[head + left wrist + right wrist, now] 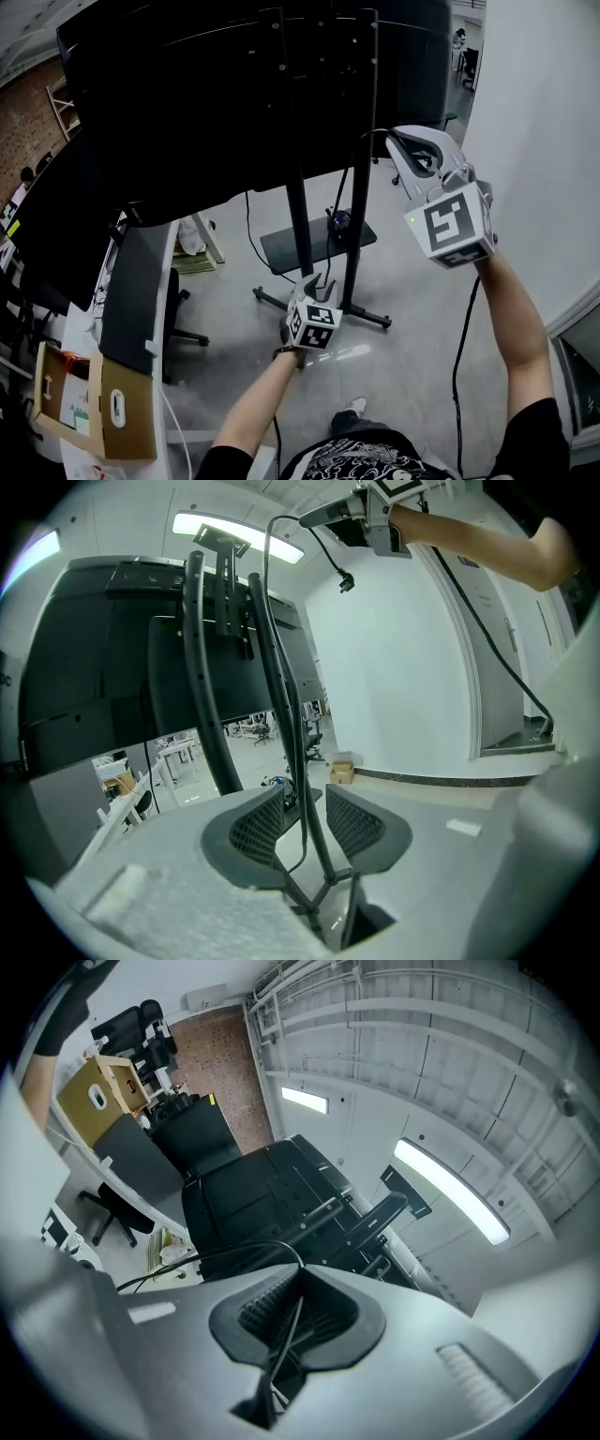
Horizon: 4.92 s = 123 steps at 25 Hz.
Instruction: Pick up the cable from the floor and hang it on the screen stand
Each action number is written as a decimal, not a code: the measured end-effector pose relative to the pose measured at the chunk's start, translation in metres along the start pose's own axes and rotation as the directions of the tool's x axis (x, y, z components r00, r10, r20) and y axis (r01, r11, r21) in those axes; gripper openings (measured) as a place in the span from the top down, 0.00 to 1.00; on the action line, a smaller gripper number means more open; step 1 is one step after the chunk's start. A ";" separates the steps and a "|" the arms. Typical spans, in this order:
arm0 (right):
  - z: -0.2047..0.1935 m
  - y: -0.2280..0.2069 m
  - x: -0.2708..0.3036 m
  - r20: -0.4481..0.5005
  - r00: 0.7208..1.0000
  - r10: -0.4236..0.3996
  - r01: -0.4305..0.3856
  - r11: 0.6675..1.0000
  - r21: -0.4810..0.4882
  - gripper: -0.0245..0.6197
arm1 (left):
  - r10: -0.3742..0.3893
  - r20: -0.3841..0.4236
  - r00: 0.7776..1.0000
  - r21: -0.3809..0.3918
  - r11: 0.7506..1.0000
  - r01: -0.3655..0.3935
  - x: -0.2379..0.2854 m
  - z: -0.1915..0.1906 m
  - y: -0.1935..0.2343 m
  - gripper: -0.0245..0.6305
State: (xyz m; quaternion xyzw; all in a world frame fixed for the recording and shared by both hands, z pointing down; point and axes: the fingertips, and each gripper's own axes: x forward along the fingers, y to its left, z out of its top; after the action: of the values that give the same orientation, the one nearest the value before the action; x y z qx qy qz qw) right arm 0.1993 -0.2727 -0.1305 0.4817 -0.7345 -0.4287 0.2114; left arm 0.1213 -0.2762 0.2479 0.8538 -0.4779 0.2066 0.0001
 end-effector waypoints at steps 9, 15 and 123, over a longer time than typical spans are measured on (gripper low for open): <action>-0.008 -0.024 0.012 -0.018 0.999 -0.037 0.037 0.999 -0.016 0.92 | 0.003 0.026 1.000 0.019 1.000 -0.003 0.018 0.020 0.020 0.93; -0.021 -0.047 0.017 -0.021 0.996 -0.082 0.083 0.996 0.027 0.93 | 0.018 0.063 0.998 -0.002 1.000 -0.018 0.017 0.046 0.050 0.93; -0.105 -0.025 0.117 -0.085 0.992 0.092 -0.003 0.699 0.715 0.95 | 0.156 0.042 0.987 -0.022 0.988 -0.155 -0.061 0.293 0.195 0.90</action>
State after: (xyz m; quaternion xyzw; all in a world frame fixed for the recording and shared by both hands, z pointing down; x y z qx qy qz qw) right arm 0.2366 -0.4254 -0.1060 0.5305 -0.8420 -0.0772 0.0611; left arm 0.0373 -0.3899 -0.0801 0.8181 -0.5449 0.1829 -0.0187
